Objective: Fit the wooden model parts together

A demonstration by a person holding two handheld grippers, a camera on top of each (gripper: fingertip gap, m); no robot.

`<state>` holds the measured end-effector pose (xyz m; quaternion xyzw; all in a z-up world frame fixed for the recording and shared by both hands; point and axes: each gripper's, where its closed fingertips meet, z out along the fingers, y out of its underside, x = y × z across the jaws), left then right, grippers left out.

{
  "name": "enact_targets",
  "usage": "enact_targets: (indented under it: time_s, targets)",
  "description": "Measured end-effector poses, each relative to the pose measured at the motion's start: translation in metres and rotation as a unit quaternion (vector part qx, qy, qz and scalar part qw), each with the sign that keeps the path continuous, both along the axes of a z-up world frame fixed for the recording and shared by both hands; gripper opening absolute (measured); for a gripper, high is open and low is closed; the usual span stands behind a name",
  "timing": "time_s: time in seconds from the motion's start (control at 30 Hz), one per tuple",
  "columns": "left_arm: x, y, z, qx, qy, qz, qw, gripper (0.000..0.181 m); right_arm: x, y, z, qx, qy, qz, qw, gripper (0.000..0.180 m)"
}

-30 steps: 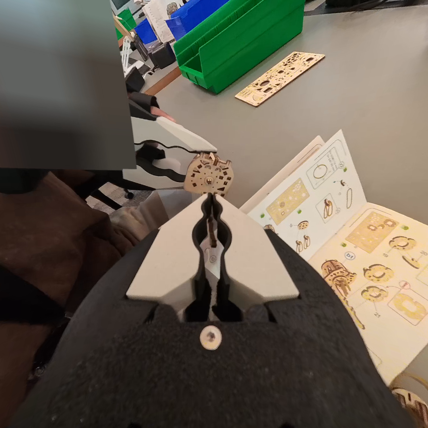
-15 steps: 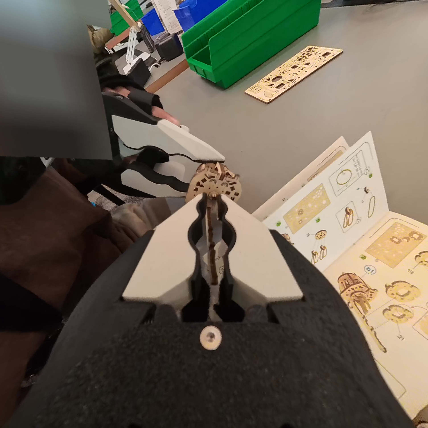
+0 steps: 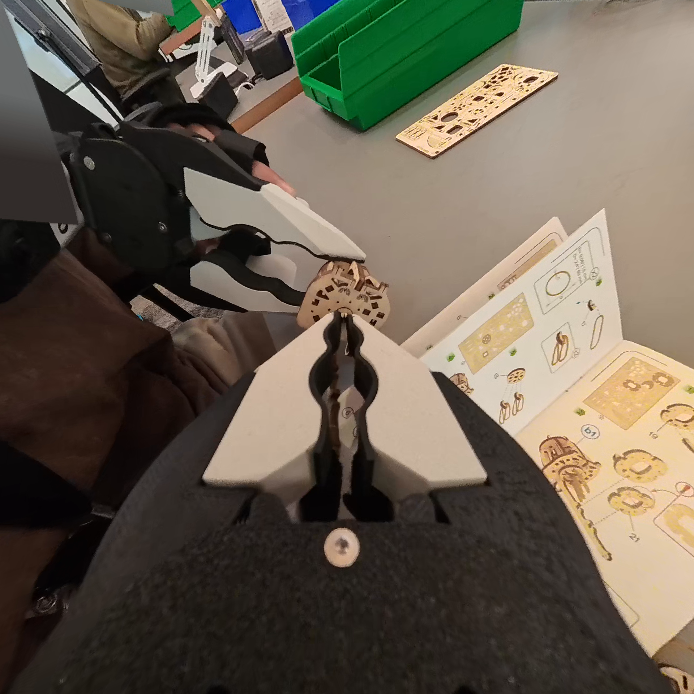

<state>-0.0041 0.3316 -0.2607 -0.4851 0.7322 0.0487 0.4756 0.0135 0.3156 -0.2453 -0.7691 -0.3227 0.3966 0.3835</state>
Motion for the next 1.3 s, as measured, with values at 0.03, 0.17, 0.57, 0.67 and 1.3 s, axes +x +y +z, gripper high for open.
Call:
enact_targets:
  time_s: [0.03, 0.17, 0.57, 0.67, 1.3]
  targets:
    - [0.0, 0.0, 0.0, -0.004, -0.001, 0.002, 1.0, 0.034, 0.0, 0.0, 0.0, 0.001, -0.001, 0.001, 1.0, 0.002]
    - [0.0, -0.001, -0.001, 0.006, 0.007, 0.002, 1.0, 0.034, 0.001, 0.0, -0.003, 0.008, -0.015, 0.001, 1.0, 0.002]
    - [0.006, -0.007, 0.01, 0.025, -0.01, -0.004, 1.0, 0.034, 0.008, -0.005, 0.007, -0.042, 0.089, 0.025, 0.995, 0.002]
    - [0.008, -0.008, 0.018, 0.034, -0.026, -0.005, 0.999, 0.034, 0.01, -0.005, 0.013, -0.058, 0.131, 0.034, 0.989, 0.002]
    - [-0.013, -0.012, 0.043, -0.276, -0.194, -0.007, 0.942, 0.029, 0.024, -0.004, 0.023, -0.111, 0.214, 0.061, 0.969, 0.002]
